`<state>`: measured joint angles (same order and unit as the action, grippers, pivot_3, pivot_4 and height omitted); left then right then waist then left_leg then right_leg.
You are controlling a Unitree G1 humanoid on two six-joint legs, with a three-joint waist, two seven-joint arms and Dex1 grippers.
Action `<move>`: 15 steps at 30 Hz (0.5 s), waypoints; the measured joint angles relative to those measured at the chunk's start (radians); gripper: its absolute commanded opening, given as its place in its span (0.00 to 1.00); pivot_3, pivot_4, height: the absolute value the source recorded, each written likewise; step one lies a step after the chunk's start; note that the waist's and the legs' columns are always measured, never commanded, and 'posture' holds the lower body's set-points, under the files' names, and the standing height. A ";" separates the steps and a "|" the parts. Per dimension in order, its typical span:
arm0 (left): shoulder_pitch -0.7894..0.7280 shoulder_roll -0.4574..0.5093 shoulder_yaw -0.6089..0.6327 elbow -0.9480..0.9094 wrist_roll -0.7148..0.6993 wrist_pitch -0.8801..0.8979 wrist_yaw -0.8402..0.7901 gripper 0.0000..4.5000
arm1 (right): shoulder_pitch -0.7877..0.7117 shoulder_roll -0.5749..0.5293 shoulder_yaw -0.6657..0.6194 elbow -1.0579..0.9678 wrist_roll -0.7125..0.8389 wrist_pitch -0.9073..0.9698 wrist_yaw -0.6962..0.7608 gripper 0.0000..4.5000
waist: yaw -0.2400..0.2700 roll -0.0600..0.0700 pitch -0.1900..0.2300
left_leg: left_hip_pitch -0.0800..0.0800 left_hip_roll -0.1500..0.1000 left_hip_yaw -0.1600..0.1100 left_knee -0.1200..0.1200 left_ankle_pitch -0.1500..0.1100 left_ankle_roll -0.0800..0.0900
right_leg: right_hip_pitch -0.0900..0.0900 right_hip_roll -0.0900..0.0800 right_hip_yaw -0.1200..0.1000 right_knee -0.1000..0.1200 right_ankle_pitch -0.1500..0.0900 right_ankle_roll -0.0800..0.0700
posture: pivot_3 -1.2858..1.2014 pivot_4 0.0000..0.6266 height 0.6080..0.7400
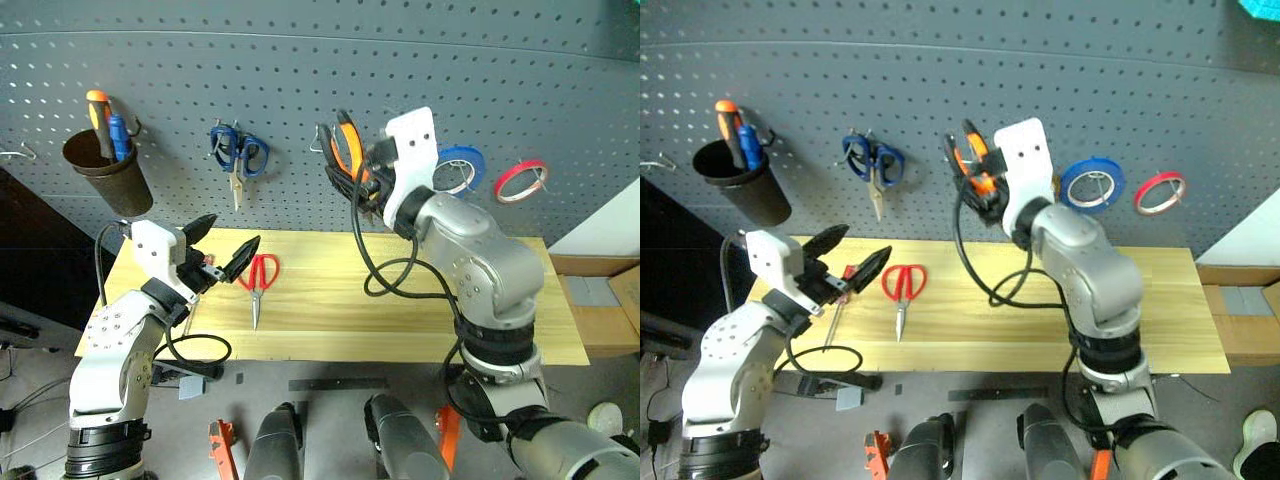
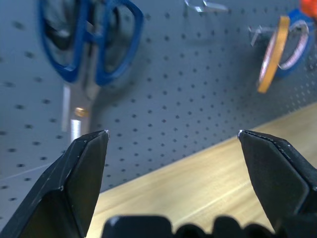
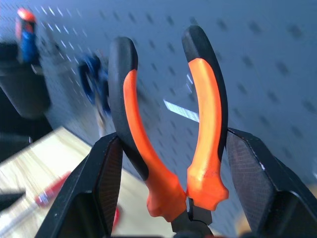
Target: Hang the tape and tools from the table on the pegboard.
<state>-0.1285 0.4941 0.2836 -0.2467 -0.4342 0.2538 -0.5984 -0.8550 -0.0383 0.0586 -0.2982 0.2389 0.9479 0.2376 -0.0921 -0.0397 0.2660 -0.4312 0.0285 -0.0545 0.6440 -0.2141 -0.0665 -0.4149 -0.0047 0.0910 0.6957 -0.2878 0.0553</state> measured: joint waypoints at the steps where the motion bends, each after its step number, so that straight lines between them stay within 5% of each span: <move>1: 0.002 0.000 0.000 -0.001 0.000 0.000 0.001 1.00 | -0.023 0.012 0.000 0.039 0.001 -0.025 0.000 0.59 | 0.004 -0.001 -0.003 | 0.000 0.000 0.000 0.000 0.000 0.000 | 0.000 0.000 0.000 0.000 0.000 0.000 | 0.53 0.24 1.00; 15: -0.009 0.000 -0.005 -0.019 0.000 -0.001 0.021 1.00 | -0.347 0.177 -0.112 0.617 -0.030 -0.515 -0.162 0.59 | 0.024 -0.005 -0.022 | -0.001 0.000 0.001 -0.001 0.000 0.000 | -0.004 0.000 -0.001 0.002 0.001 -0.001 | 0.54 0.23 1.00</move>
<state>-0.1371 0.4943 0.2791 -0.2661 -0.4341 0.2529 -0.5774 -1.2017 0.1386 -0.0539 0.3186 0.2090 0.4327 0.0758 -0.0683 -0.0446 0.2442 -0.4323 0.0289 -0.0530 0.6435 -0.2139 -0.0669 -0.4186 -0.0045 0.0902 0.6976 -0.2870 0.0539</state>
